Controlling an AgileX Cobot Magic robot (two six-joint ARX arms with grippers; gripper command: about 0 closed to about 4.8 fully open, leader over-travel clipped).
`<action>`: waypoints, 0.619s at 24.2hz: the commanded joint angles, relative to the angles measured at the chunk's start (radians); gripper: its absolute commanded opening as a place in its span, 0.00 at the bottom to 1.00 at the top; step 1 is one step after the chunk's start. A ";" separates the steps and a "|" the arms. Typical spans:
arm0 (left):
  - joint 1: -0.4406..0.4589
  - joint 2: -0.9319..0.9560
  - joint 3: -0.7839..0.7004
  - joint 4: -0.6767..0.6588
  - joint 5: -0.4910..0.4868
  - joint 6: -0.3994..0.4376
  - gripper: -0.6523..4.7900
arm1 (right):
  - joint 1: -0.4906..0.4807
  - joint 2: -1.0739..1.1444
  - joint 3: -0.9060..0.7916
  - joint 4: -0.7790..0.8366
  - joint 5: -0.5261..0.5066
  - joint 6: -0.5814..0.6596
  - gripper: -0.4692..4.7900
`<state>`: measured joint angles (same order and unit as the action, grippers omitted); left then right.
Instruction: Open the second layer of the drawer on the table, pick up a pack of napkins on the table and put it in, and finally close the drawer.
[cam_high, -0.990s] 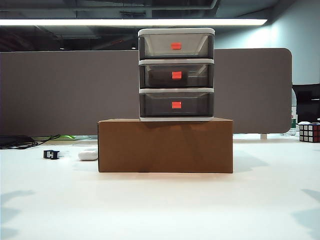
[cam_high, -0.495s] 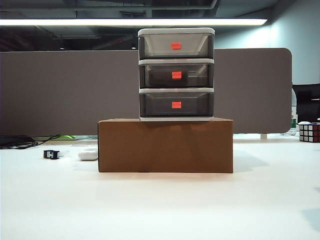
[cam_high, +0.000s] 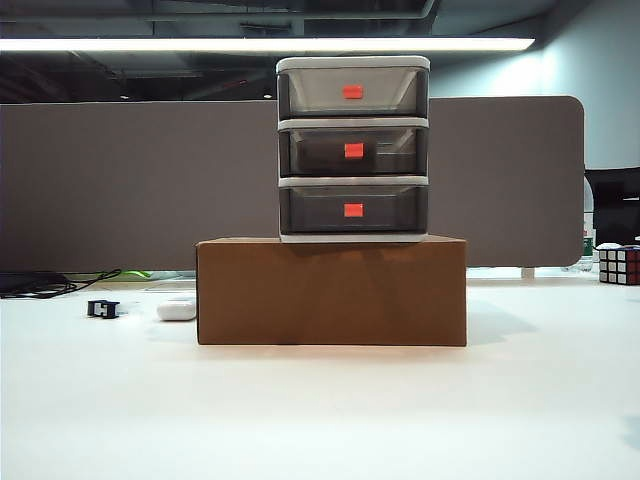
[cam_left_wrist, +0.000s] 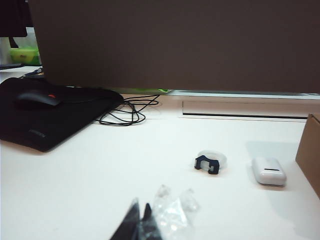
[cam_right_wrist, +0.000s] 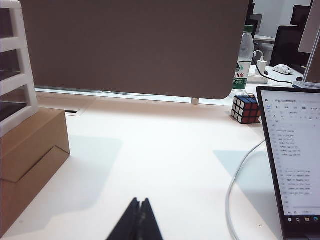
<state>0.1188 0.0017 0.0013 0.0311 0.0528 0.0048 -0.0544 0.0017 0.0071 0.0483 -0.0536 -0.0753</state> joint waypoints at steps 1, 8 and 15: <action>0.000 0.001 0.006 -0.004 0.052 -0.005 0.11 | 0.000 -0.002 -0.005 -0.003 -0.038 0.004 0.08; 0.000 0.001 0.006 -0.017 0.064 -0.005 0.11 | 0.000 -0.002 -0.005 -0.056 -0.042 0.004 0.08; 0.000 0.001 0.006 -0.017 0.064 -0.005 0.11 | 0.000 -0.002 -0.005 -0.055 -0.042 0.004 0.08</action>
<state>0.1188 0.0021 0.0013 0.0040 0.1123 0.0029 -0.0540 0.0017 0.0071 -0.0185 -0.0910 -0.0746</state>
